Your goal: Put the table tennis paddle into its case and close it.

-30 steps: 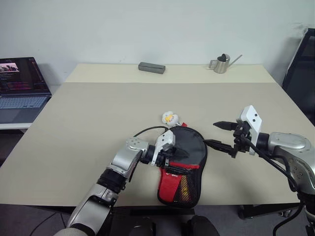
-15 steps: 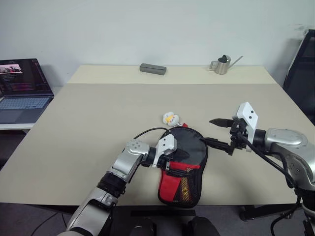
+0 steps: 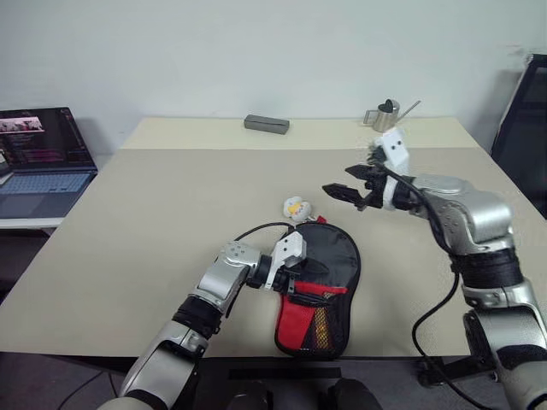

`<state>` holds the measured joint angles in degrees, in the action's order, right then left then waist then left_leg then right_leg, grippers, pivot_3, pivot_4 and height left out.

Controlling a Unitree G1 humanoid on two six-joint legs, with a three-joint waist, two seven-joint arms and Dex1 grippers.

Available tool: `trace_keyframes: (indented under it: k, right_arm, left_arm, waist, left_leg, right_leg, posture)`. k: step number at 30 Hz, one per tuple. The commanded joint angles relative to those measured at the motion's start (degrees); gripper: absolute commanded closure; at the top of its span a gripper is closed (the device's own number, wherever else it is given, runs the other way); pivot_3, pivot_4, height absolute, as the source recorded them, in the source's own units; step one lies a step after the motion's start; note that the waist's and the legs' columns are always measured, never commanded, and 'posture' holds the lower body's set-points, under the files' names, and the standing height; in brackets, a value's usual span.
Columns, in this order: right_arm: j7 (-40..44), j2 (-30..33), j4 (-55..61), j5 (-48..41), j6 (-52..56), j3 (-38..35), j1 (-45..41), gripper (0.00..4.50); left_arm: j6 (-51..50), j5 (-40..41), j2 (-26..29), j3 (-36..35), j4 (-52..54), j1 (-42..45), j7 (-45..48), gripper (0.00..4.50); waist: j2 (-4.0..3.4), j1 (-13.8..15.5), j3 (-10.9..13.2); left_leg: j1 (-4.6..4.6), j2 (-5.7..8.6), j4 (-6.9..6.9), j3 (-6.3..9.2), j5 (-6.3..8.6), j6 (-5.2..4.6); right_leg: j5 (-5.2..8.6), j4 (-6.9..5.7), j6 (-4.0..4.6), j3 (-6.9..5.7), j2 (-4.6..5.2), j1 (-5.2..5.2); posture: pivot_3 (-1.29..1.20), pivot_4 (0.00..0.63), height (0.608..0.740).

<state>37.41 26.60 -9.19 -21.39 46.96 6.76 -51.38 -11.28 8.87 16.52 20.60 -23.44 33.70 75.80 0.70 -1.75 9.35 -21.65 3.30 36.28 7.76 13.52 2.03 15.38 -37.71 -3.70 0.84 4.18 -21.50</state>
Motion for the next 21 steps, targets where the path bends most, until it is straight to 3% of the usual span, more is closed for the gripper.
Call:
trace_keyframes:
  k: [1,6,14,21]
  right_arm:
    - [1.6,-1.9,-5.8,4.2,-5.2,3.1,-4.0,0.00]
    - [4.5,-9.3,-25.4,10.4,-14.0,7.5,-12.1,0.00]
    - [4.0,-18.1,-47.5,15.9,-25.5,6.7,-19.9,0.00]
    - [-0.2,-22.0,-59.1,20.5,-33.7,5.7,-22.8,0.00]
  left_arm:
    - [-2.6,-3.0,0.7,3.0,-4.2,-3.1,-0.5,0.43]
    - [-2.9,-3.1,0.8,3.3,-3.5,-3.9,-0.8,0.43]
    - [-3.6,-3.1,0.9,3.2,-2.0,-4.7,-1.7,0.43]
    - [-4.9,-2.7,1.2,3.3,0.4,-6.3,-2.9,0.43]
  waist:
    - [-0.01,0.0,0.0]
    - [-0.05,-0.2,0.0]
    - [-0.08,-0.2,-0.1]
    - [-0.09,-0.2,-0.1]
  left_leg:
    - [0.01,0.01,-0.01,0.01,0.00,0.00]
    - [0.20,0.09,-0.16,-0.05,0.00,0.00]
    - [0.32,0.10,-0.28,0.01,0.00,0.01]
    - [0.44,0.09,-0.36,0.02,0.00,0.01]
  right_leg:
    - [-0.08,0.00,0.14,0.01,0.00,0.00]
    - [-0.09,-0.01,0.14,0.09,-0.01,0.05]
    - [-0.10,-0.01,0.22,0.12,-0.04,0.08]
    - [-0.08,-0.02,0.24,0.15,-0.06,0.10]
  posture:
    - [0.00,0.150,0.740]
    - [0.00,0.150,0.740]
    - [0.00,0.150,0.740]
    - [0.00,0.150,0.740]
